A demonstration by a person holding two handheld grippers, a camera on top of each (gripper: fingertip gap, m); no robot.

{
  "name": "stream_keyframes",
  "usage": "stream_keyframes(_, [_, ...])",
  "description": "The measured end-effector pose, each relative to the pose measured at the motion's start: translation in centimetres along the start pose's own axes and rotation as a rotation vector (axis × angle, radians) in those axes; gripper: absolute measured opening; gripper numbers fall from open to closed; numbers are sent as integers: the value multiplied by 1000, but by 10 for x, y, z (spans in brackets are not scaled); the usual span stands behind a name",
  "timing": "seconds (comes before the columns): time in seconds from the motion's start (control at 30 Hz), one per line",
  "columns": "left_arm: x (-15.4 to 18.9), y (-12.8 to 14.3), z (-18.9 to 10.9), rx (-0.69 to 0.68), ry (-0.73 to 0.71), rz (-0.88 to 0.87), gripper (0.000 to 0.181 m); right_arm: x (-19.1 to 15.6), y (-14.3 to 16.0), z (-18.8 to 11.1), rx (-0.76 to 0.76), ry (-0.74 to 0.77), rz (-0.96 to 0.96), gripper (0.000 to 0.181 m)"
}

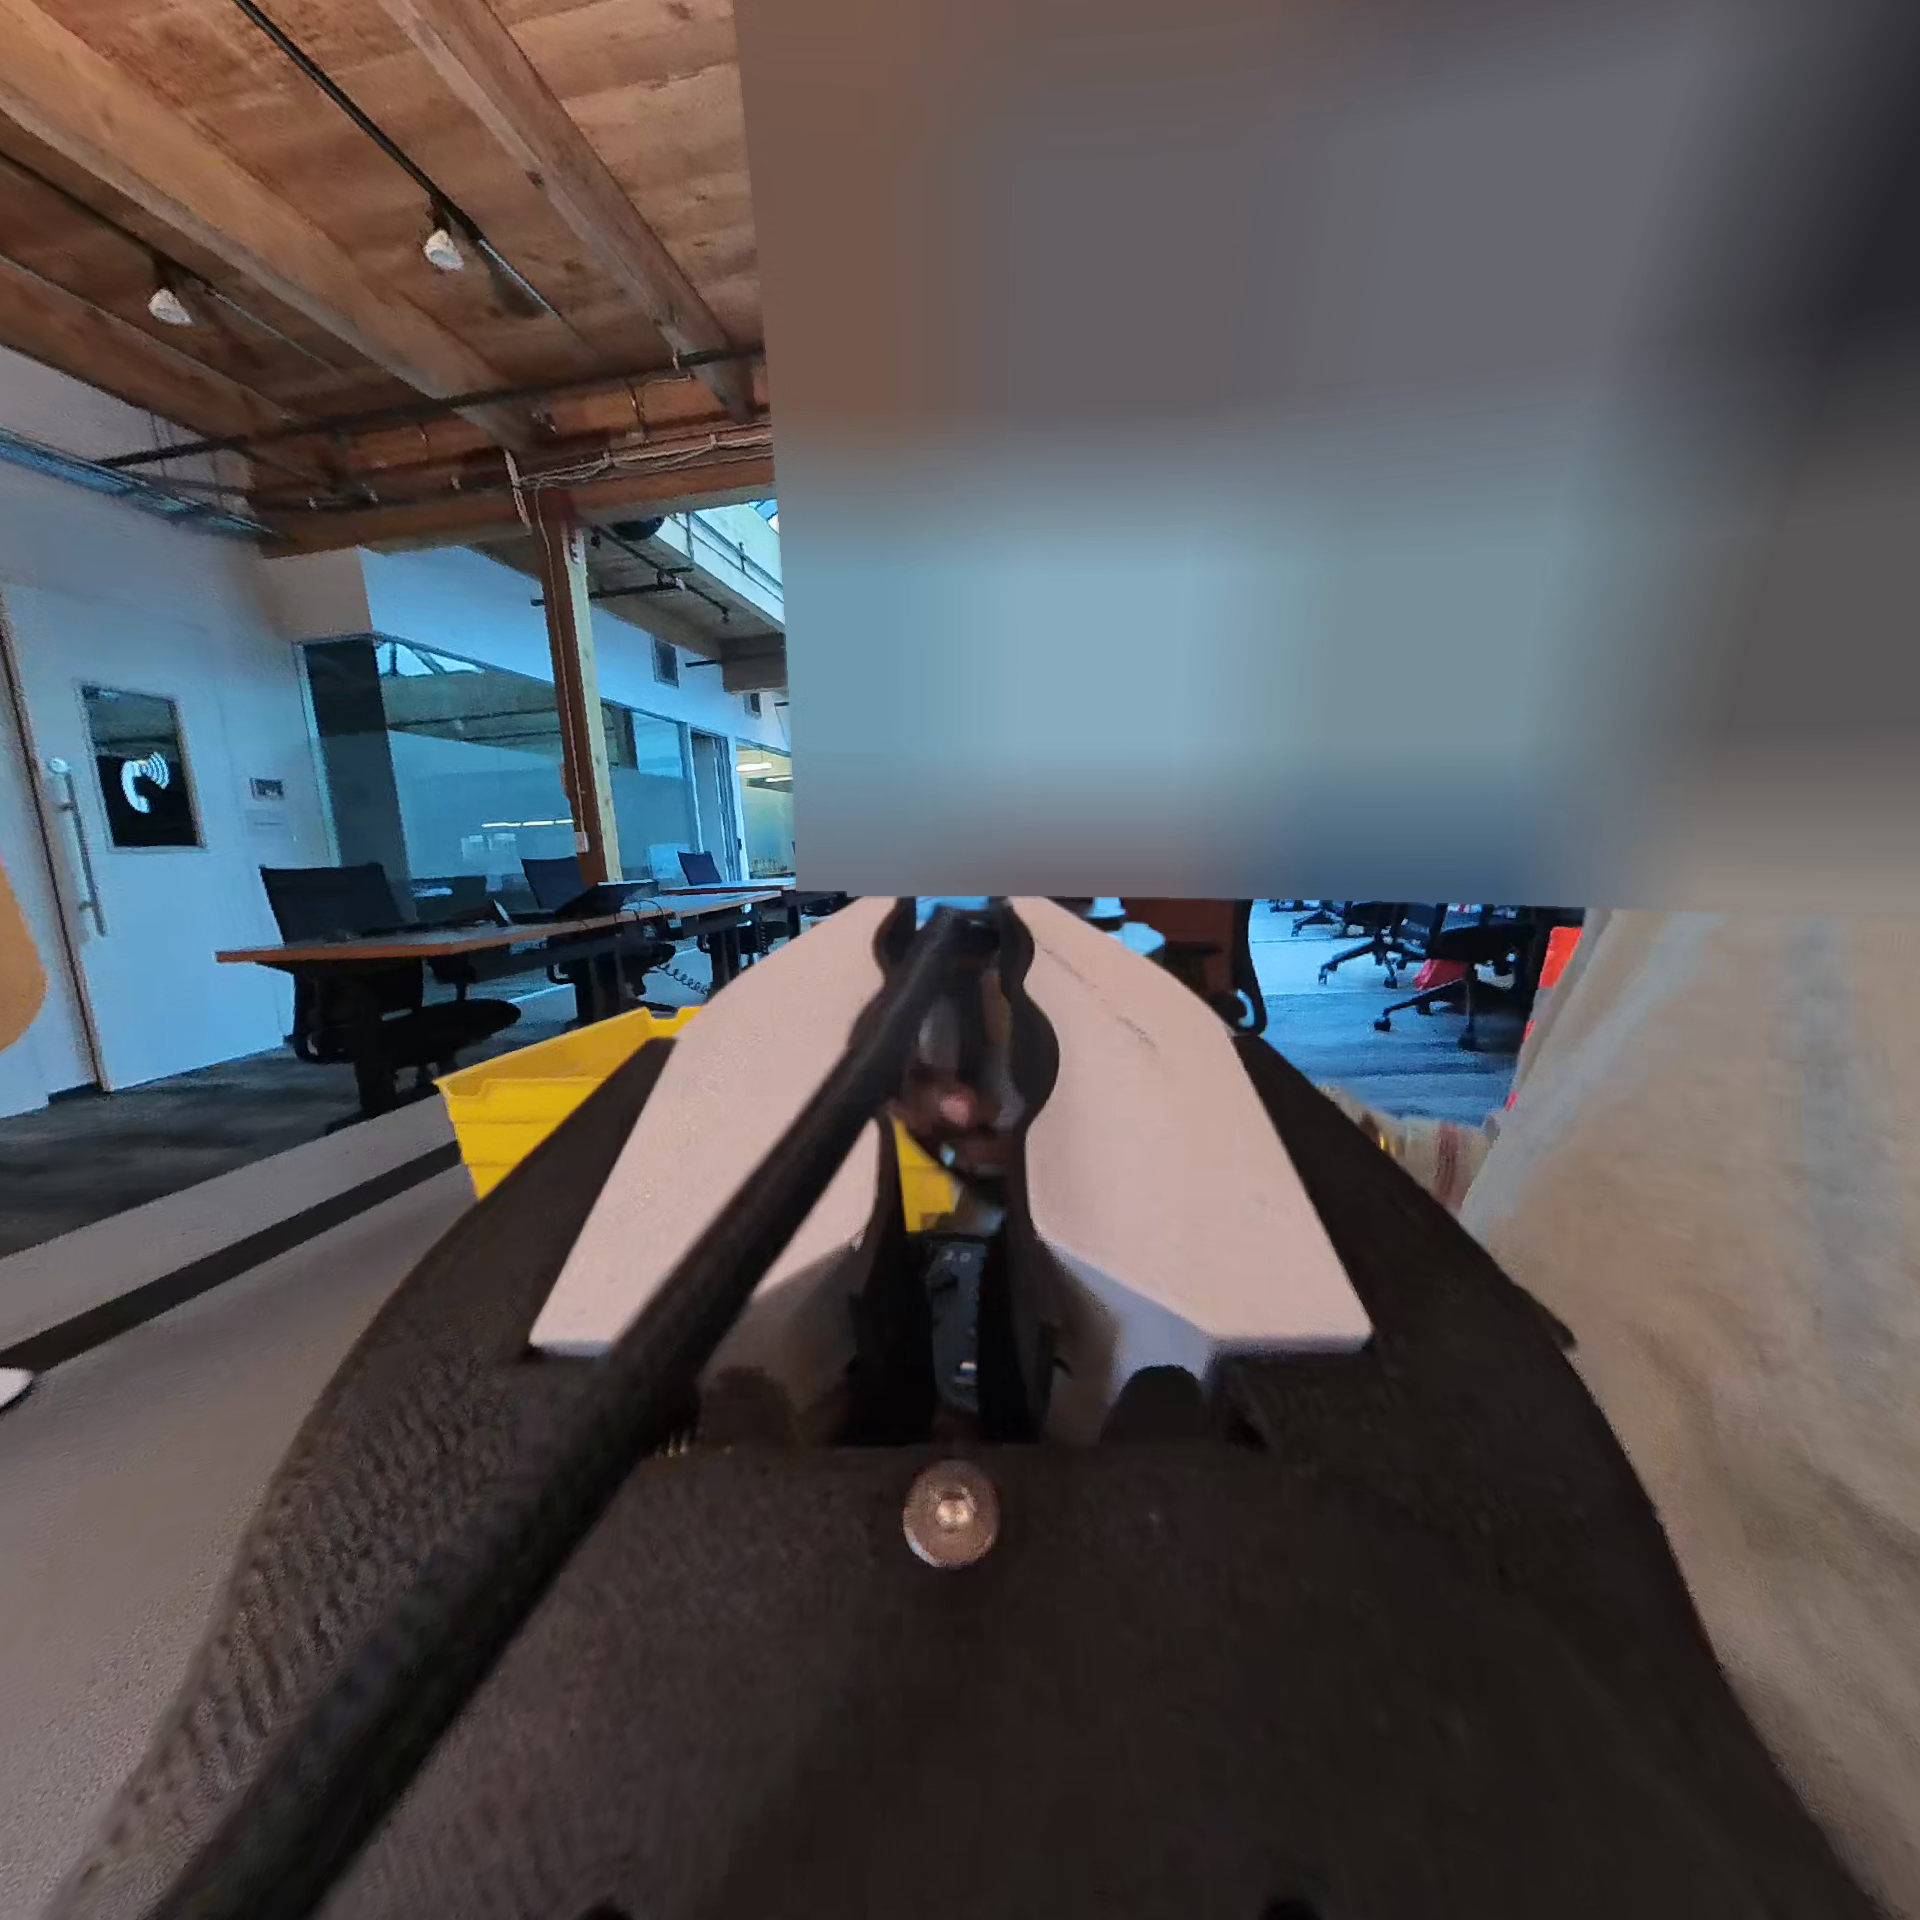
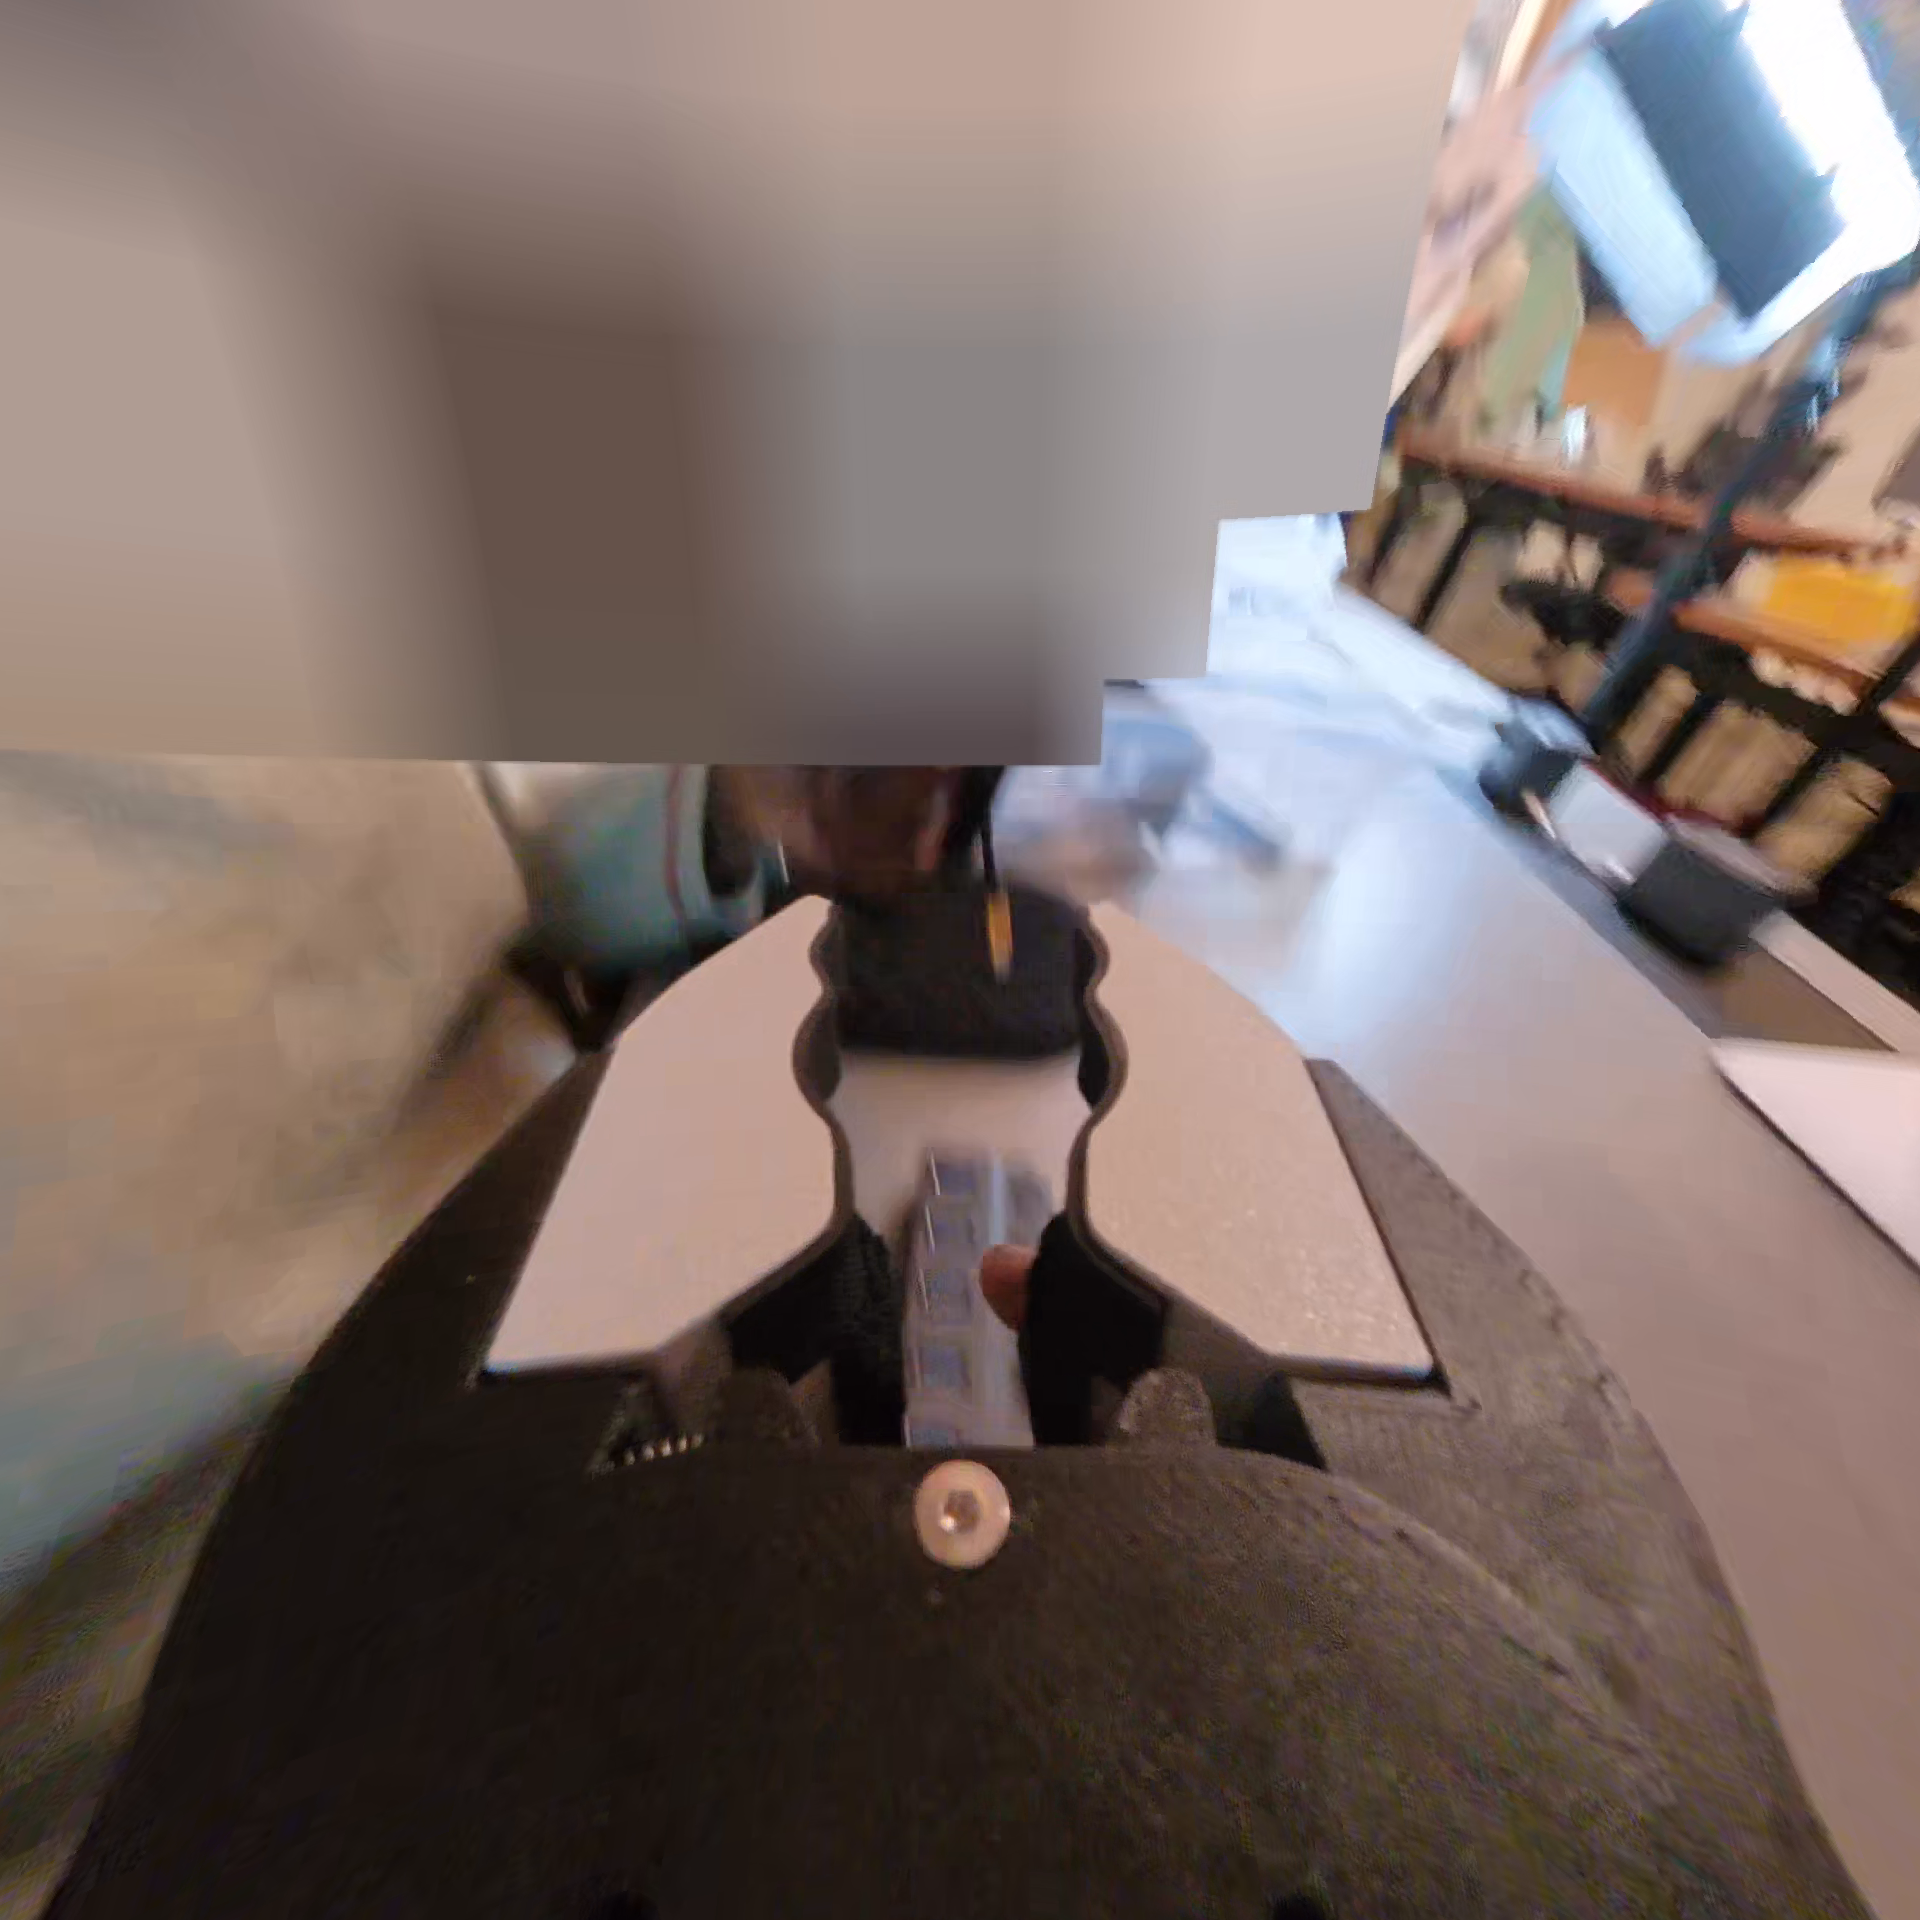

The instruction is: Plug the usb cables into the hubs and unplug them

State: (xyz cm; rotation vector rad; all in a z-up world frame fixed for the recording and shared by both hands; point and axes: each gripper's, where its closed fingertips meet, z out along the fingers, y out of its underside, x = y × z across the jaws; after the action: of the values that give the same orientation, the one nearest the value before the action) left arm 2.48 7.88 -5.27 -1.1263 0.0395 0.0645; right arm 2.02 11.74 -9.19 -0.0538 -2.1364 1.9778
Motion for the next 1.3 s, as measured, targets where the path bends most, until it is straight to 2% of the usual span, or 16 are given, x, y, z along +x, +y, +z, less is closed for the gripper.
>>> stream_keyframes(0.1, [-11,-1,-11,-56,-48,65,15,-1,59,-61,-421,98,-117,63])
stream_keyframes(0.17, [-15,0,-16,-84,-61,84,15,-2,92,-98,-602,174,17,74])
stream_keyframes(0.27, [-16,4,-16,-120,-47,111,15,-3,119,-112,-617,223,232,75])
stream_keyframes(0.37, [-11,9,-12,-144,-14,107,15,1,141,-110,-652,221,194,68])
stream_keyframes(0.5, [-8,20,-8,-175,9,89,15,3,153,-96,-624,168,212,62])
stream_keyframes(0.63, [-10,34,-1,-195,14,63,15,6,153,-90,-647,168,189,55])
stream_keyframes(0.83, [0,75,16,-392,87,94,15,9,107,-77,-632,211,27,55])
stream_keyframes(0.97, [11,89,29,-435,177,48,15,7,99,-73,-686,215,-30,55])
stream_keyframes(1.1, [-10,100,3,-639,155,138,15,6,101,-79,-681,219,-16,55])
stream_keyframes(1.17, [-18,101,-18,-732,142,111,15,6,104,-83,-671,223,-4,55])
stream_keyframes(1.3, [-16,119,-39,-798,156,101,15,7,109,-89,-635,223,23,55])
